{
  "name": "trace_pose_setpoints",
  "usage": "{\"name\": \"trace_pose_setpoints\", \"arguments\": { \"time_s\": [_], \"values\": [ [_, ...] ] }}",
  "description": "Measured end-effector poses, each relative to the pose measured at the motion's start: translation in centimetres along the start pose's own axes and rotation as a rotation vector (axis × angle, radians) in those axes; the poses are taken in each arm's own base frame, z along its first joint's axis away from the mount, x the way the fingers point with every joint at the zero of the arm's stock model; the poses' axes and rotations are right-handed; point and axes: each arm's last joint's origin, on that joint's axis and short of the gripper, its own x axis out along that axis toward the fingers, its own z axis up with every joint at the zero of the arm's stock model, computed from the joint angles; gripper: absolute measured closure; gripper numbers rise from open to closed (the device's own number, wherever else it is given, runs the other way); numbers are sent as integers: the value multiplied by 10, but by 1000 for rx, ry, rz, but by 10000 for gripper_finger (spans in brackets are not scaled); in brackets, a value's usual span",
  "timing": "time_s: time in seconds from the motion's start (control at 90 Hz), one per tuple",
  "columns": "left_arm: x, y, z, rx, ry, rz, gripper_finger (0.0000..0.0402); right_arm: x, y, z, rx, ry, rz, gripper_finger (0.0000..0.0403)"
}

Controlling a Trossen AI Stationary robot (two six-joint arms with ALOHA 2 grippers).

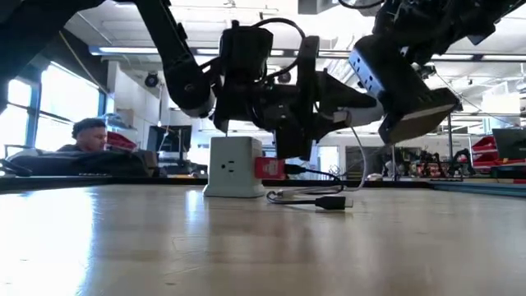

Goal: Insert USB
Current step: Insert the white charger adapter into the black outlet extension

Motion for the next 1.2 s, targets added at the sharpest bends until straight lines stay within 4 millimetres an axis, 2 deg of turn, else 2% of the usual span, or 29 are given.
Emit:
{"name": "trace_pose_setpoints", "arguments": {
  "time_s": [0.178, 0.533, 0.789, 0.933, 1.056, 1.2],
  "values": [
    [0, 1, 0, 3, 0, 6, 310, -1, 1, 0, 2, -3, 17, 182],
    [-1, 7, -5, 26, 46, 114, 310, -4, 4, 3, 40, -17, 86, 183],
    [-7, 8, -5, 36, 87, 136, 313, -23, 10, -2, 111, 2, 126, 183],
    [-11, 5, -5, 23, 87, 131, 313, -34, 12, -6, 116, -14, 56, 183],
    [-14, 4, -16, 45, 132, 141, 313, -35, 11, -6, 113, -25, 21, 183],
    [-20, 9, -37, 61, 185, 148, 314, -24, 6, -9, 136, 27, -25, 183]
  ]
}}
